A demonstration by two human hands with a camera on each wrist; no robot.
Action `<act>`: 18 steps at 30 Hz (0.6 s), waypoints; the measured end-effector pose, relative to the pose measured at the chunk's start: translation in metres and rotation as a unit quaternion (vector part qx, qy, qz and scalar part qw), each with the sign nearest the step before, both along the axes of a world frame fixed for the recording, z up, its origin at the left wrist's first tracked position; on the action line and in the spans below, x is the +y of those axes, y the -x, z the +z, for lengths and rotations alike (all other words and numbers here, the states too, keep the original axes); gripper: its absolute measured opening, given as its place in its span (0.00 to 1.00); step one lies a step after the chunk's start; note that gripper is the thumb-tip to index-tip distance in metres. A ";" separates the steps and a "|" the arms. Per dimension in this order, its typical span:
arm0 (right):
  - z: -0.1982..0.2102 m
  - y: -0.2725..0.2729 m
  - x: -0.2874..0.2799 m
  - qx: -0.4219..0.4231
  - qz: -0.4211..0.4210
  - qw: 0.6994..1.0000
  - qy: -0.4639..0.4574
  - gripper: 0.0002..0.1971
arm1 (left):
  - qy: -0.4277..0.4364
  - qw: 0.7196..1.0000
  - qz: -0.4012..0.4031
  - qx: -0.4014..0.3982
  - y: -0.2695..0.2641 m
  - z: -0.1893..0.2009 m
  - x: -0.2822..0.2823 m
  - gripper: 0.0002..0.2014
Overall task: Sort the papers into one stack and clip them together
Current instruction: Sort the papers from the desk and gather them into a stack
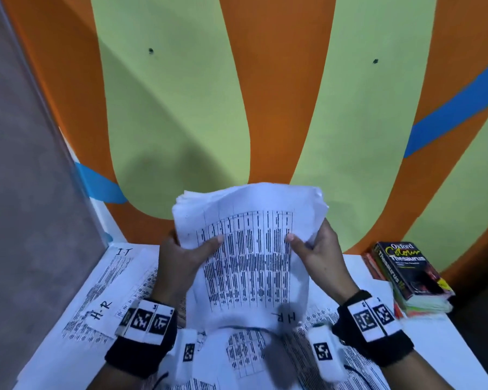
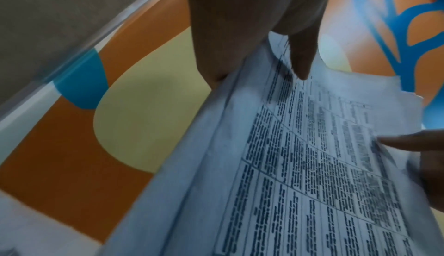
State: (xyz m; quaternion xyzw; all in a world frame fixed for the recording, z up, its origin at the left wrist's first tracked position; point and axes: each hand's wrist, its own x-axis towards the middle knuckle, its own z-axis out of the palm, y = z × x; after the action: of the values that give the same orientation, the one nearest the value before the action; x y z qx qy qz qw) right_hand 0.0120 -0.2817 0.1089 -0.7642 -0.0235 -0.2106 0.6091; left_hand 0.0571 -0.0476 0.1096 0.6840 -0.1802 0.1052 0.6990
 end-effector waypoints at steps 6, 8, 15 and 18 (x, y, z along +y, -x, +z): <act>0.003 0.000 -0.012 -0.012 -0.007 0.998 -0.063 0.40 | 0.026 0.996 -0.033 0.073 -0.008 -0.008 0.006 0.38; 0.001 -0.001 -0.008 -0.009 -0.010 0.999 -0.049 0.34 | 0.021 0.997 -0.017 0.076 -0.006 -0.005 0.003 0.36; 0.002 -0.001 -0.010 -0.026 -0.013 0.996 -0.088 0.22 | 0.024 0.996 -0.037 0.075 -0.007 0.003 0.002 0.25; -0.018 0.000 -0.006 0.030 -0.024 0.998 -0.052 0.17 | 0.014 0.995 -0.024 0.096 -0.005 -0.015 0.001 0.24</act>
State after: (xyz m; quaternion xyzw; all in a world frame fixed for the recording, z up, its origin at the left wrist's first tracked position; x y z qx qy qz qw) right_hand 0.0124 -0.2874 0.0906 -0.7378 0.0242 -0.2034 0.6432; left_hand 0.0626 -0.0471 0.0948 0.6769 -0.1269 0.0245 0.7246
